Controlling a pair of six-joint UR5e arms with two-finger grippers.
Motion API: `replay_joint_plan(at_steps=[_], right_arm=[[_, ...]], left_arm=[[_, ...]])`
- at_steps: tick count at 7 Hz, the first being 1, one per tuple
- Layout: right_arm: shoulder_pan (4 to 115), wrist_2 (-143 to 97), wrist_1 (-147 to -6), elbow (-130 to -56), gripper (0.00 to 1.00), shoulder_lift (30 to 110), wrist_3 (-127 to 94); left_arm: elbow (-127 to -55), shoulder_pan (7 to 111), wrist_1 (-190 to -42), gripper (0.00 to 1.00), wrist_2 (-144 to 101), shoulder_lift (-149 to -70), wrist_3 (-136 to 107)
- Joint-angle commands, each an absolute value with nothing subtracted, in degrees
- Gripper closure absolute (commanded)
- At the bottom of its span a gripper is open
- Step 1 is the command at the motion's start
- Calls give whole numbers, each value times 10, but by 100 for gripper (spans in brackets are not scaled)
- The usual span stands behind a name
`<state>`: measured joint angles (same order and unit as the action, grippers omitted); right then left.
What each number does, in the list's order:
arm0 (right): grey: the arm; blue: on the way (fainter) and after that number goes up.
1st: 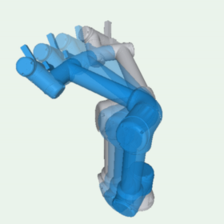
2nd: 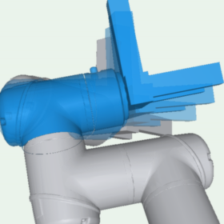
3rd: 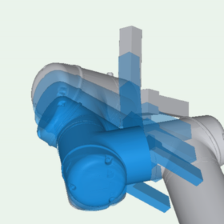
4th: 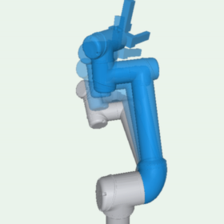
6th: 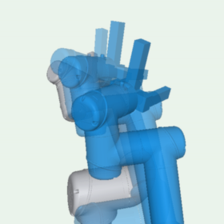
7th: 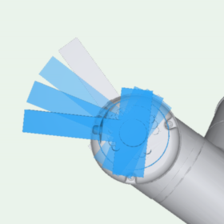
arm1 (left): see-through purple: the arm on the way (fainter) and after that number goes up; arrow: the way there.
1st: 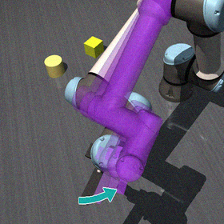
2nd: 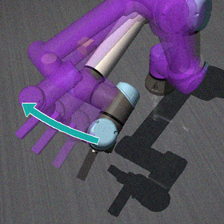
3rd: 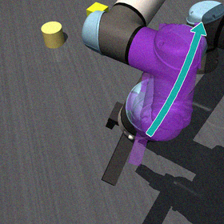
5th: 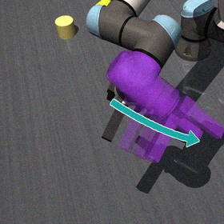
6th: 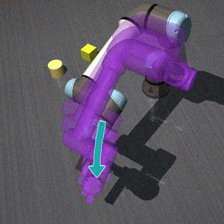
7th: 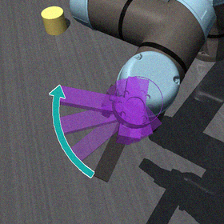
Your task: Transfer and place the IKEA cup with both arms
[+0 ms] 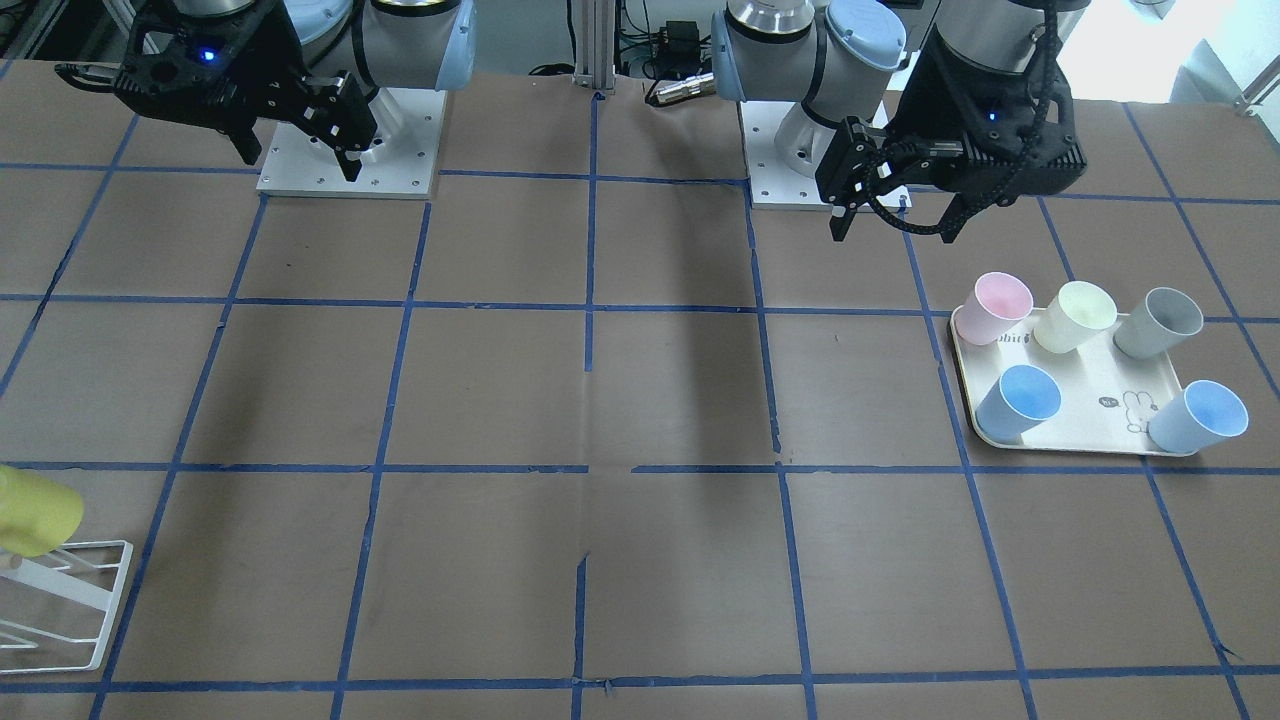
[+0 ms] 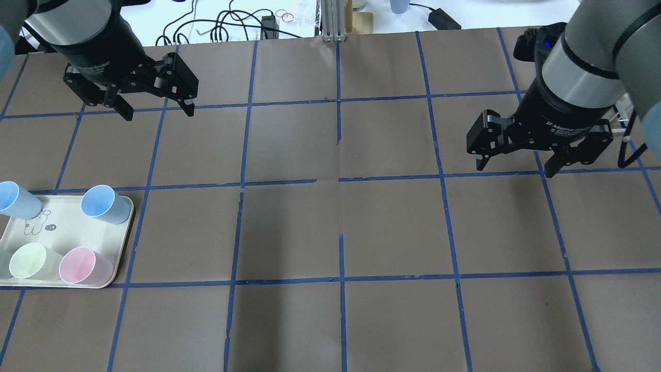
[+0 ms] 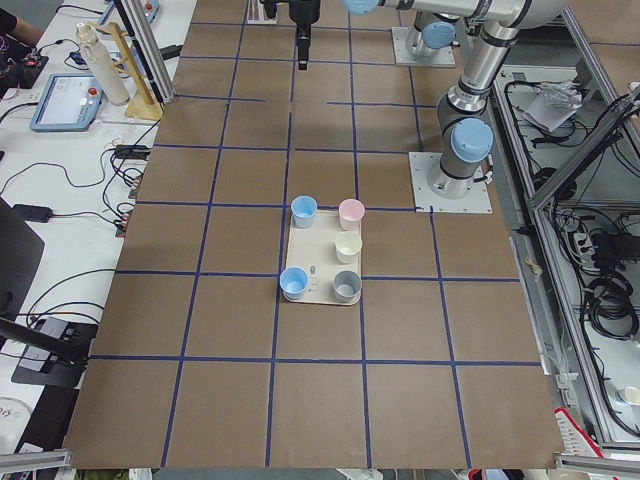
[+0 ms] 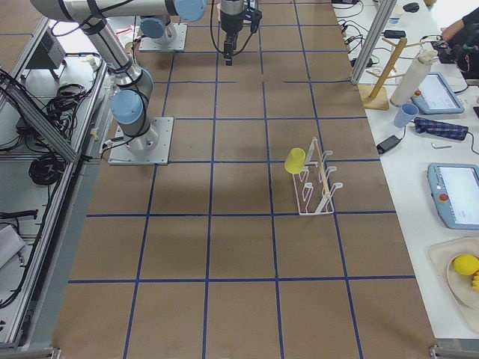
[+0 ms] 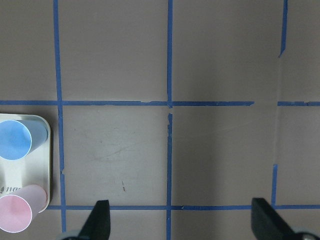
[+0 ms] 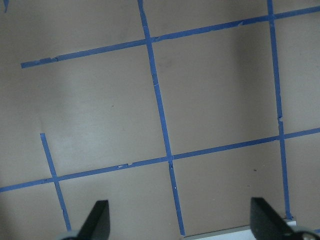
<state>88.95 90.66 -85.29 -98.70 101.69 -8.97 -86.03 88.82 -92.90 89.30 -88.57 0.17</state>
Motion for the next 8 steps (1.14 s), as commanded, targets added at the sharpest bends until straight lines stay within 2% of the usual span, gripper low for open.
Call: replay_joint_plan(at_steps=[1, 8], right_arm=[[889, 904, -853, -987, 0, 1017, -90], [878, 911, -831, -981, 0, 1014, -83]], left_arm=[[-860, 889, -929, 0, 893, -886, 2], [-861, 889, -929, 0, 893, -886, 2]])
